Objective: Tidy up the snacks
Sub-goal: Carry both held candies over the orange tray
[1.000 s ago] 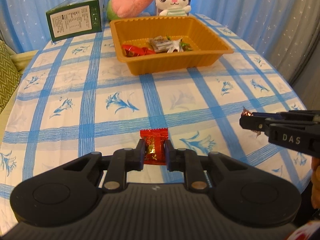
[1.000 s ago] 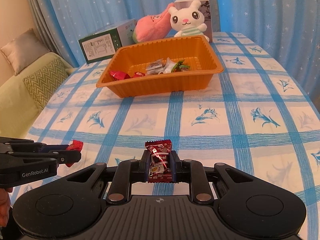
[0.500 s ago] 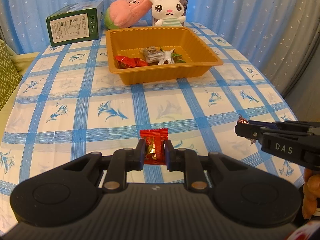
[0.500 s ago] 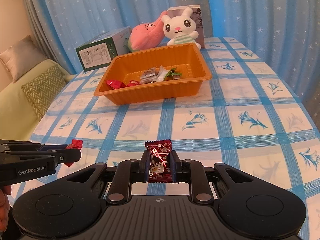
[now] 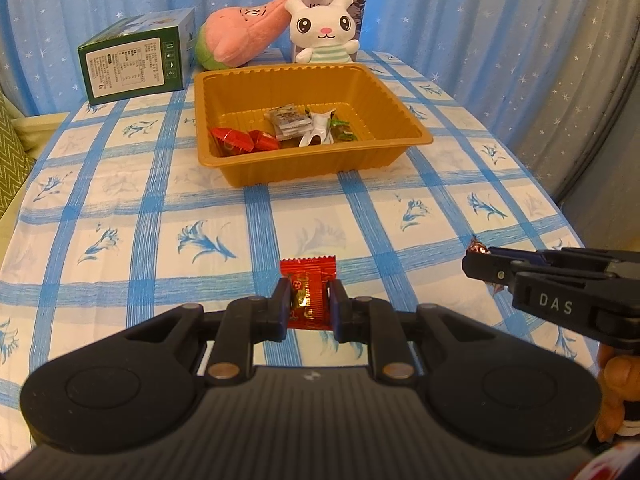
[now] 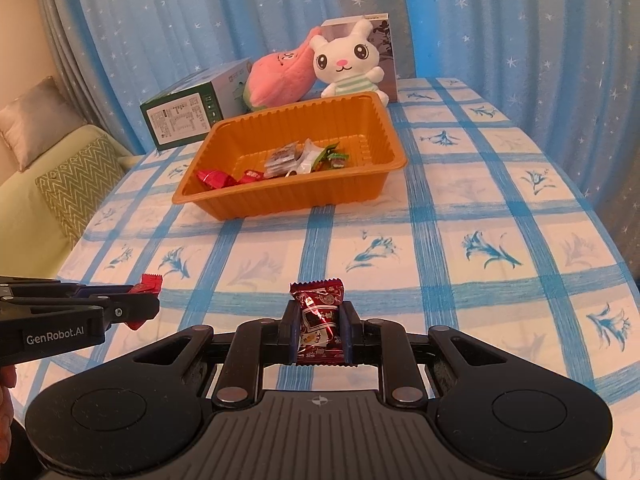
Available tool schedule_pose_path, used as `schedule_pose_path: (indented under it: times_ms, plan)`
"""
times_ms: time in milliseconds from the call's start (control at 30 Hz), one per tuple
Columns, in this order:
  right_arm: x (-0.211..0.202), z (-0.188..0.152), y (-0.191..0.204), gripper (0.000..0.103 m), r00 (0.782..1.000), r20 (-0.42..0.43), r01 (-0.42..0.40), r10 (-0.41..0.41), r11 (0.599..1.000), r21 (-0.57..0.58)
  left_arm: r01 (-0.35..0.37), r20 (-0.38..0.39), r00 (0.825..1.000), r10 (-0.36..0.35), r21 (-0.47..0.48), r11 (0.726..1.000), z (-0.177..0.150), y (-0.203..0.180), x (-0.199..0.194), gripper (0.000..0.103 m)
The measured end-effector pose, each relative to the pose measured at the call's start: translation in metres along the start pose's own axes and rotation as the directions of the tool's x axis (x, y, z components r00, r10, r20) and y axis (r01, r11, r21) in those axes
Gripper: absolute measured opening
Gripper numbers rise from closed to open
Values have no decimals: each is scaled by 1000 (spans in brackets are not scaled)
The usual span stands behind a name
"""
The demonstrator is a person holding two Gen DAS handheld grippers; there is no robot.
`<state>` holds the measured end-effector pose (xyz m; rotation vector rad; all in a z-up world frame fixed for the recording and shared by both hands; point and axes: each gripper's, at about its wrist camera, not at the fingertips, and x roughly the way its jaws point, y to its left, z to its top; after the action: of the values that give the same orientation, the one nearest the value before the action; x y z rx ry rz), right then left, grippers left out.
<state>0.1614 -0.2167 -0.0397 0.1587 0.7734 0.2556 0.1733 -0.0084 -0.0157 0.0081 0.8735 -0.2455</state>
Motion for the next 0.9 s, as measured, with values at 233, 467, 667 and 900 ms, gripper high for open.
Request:
schedule_pose_path:
  times_ms: [233, 467, 667, 900]
  plan:
    - [3, 24, -5, 20, 1000, 27, 9, -8, 1000, -26, 6, 13, 1000, -7, 9, 1000, 17, -2, 7, 18]
    - [10, 57, -9, 20, 998, 62, 15, -11, 998, -62, 14, 34, 999, -14, 26, 1000, 43, -2, 18, 18]
    - [24, 88, -14, 21, 997, 76, 19, -13, 996, -82, 23, 50, 998, -24, 34, 999, 69, 0, 30, 18]
    - [45, 121, -20, 21, 997, 75, 10, -4, 996, -85, 38, 67, 997, -40, 28, 999, 102, 8, 45, 18]
